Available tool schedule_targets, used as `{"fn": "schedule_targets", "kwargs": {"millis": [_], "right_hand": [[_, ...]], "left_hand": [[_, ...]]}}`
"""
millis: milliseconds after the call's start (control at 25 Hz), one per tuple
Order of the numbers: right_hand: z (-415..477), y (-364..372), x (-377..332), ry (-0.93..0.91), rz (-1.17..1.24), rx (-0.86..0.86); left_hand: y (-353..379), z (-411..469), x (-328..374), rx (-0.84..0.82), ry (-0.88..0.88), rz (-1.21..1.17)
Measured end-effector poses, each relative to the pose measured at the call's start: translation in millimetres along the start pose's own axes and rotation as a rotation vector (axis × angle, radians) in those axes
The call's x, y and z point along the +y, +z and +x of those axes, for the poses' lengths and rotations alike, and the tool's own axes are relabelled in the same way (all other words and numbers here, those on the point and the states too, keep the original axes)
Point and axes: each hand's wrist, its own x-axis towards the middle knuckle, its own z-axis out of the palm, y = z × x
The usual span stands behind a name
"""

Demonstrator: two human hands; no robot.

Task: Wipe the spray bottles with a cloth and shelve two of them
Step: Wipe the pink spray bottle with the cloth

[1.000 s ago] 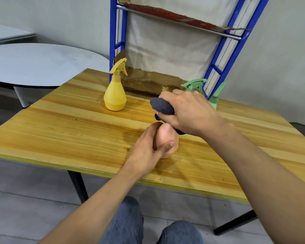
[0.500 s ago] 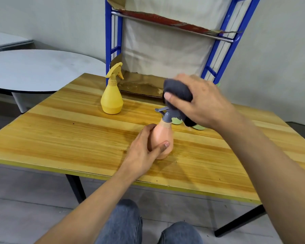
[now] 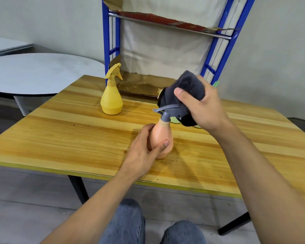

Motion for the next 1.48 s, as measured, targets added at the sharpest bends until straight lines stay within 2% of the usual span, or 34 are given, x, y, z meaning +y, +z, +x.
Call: {"fn": "schedule_targets", "kwargs": {"millis": [80, 120, 240, 360, 520, 600, 680, 840, 1120, 1240, 1360, 1480], "right_hand": [[-5, -4, 3, 0.018, 0.152, 0.087], [-11, -4, 7, 0.009, 0.173, 0.079], [-27, 3, 18, -0.028, 0.084, 0.015], [-22, 15, 24, -0.063, 0.031, 0.112], [-27, 15, 38, 0.07, 0.487, 0.302], [-40, 14, 48, 0.121, 0.536, 0.296], [-53, 20, 55, 0.089, 0.43, 0.238], [-57, 28, 55, 0.034, 0.239, 0.28], [-73, 6, 67, -0.067, -0.433, 0.192], [-88, 1, 79, 0.014, -0.553, 0.171], [-109, -1, 100, 0.204, -0.673, 0.183], [-123, 8, 111, 0.304, -0.844, 0.154]], "left_hand": [[0, 2, -1, 0.002, -0.026, -0.009], [0, 2, -1, 0.004, -0.028, -0.008], [0, 3, -2, 0.002, -0.006, -0.002], [1, 3, -3, -0.003, -0.008, -0.008], [1, 2, -3, 0.01, -0.012, -0.013], [1, 3, -3, 0.013, -0.014, -0.012], [0, 3, -4, 0.018, -0.01, -0.012], [2, 4, -5, 0.022, -0.006, -0.026], [3, 4, 0, 0.013, -0.02, 0.027], [0, 3, 2, 0.02, -0.035, 0.034], [2, 4, 4, 0.037, -0.059, 0.052], [13, 8, 9, 0.11, -0.082, 0.087]]}}
